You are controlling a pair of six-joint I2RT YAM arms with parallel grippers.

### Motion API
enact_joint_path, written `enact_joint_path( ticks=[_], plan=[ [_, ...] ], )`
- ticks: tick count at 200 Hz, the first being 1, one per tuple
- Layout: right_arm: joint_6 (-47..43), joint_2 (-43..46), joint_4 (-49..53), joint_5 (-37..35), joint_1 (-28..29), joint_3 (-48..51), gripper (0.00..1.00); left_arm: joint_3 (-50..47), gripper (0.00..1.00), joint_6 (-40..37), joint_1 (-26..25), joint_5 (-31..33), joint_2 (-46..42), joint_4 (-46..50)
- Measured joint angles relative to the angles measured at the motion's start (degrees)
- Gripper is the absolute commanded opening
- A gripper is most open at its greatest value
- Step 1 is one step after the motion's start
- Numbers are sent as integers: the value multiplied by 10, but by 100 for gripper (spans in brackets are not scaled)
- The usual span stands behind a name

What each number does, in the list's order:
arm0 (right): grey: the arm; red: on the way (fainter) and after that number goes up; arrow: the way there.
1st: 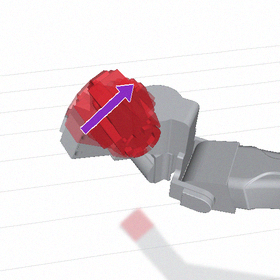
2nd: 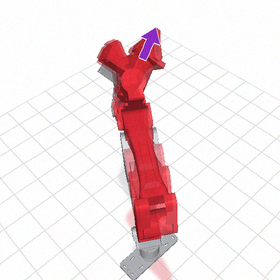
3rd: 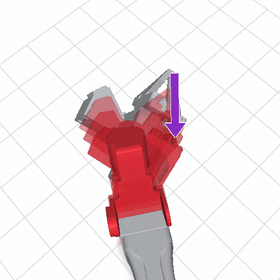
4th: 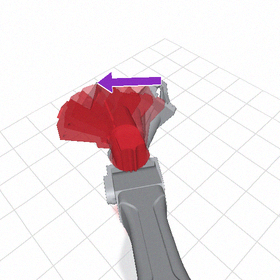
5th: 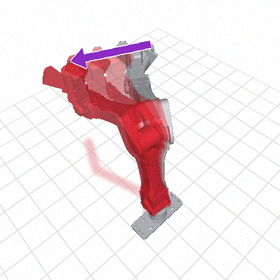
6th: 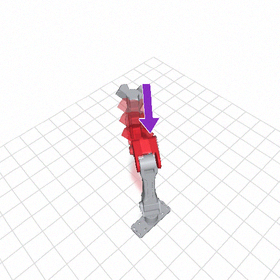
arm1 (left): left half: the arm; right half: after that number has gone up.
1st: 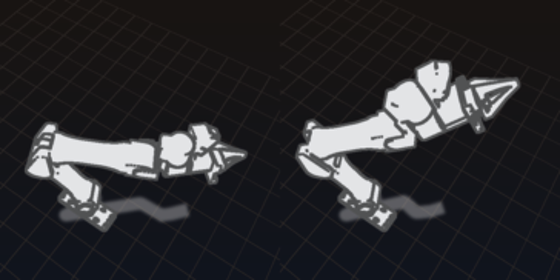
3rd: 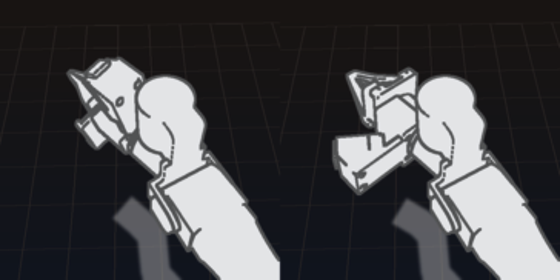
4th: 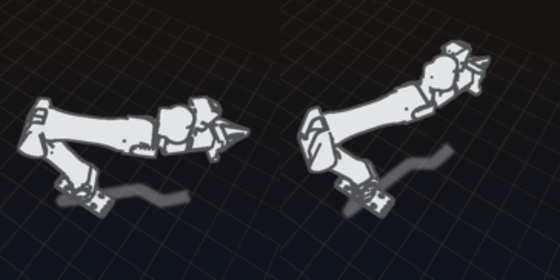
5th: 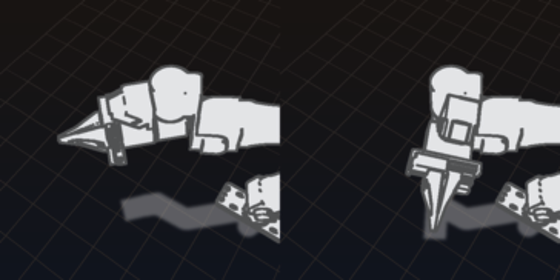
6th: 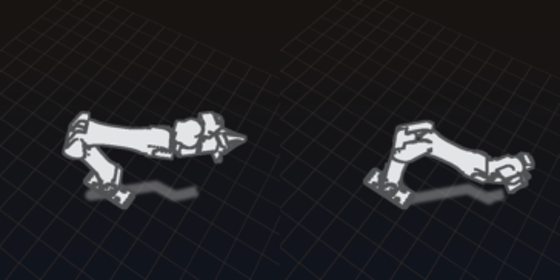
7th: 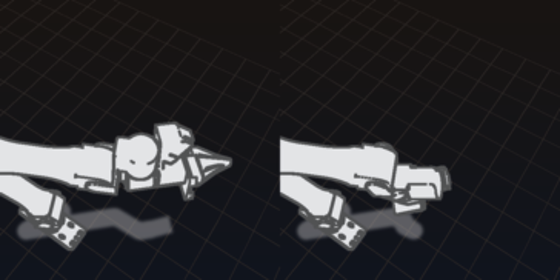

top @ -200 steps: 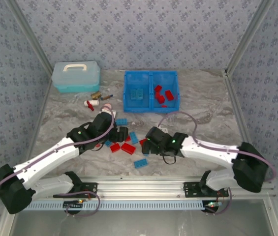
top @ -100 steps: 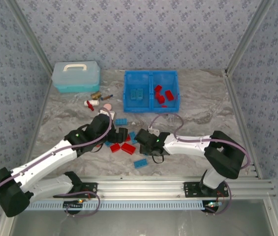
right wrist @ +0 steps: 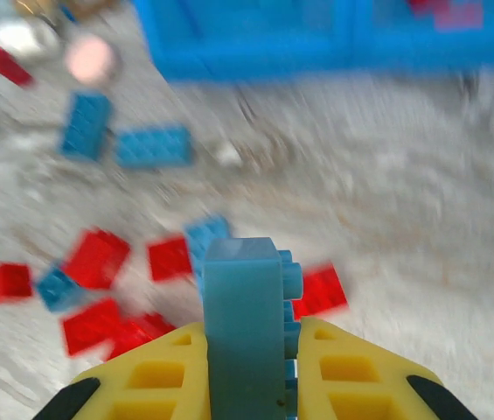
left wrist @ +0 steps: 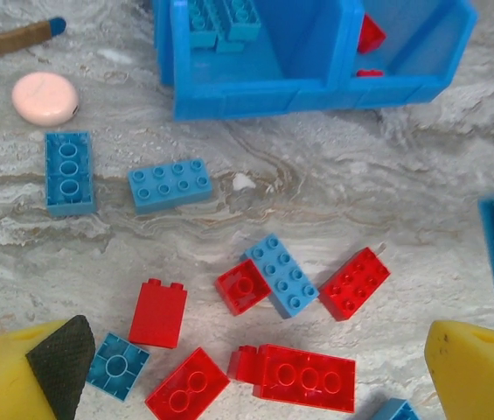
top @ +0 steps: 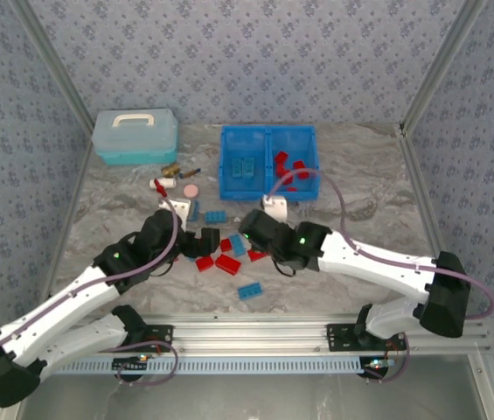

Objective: Sort the legos into containers by color

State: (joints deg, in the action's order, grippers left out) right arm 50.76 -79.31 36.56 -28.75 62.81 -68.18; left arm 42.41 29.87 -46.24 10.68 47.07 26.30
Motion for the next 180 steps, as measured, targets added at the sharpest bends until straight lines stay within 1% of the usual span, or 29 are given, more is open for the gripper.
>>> enact_joint_path(
  ticks=[10,24,54,81,105,126,169,180],
  plan=[
    [-45,-22,-3,-12,-7,-54,20,-4,99,2,0,0,-19,0],
    [-111,-71,-16,-19,-33,-129,20,-12,99,4,0,0,-45,-1],
    [-220,-218,-28,-6,-117,-267,20,-28,99,21,0,-3,-84,0],
    [-280,-375,3,2,-170,-415,20,-34,99,35,0,-13,-89,0],
    [-308,-489,35,22,-197,-525,23,-41,99,49,0,-18,-93,2],
    [-313,-539,52,44,-211,-564,27,-47,99,58,0,-22,-100,9],
    [-306,-564,56,121,-228,-580,50,-59,99,73,0,-24,-106,11],
    [-302,-564,57,128,-228,-584,52,-62,99,78,0,-26,-105,11]
  ],
)
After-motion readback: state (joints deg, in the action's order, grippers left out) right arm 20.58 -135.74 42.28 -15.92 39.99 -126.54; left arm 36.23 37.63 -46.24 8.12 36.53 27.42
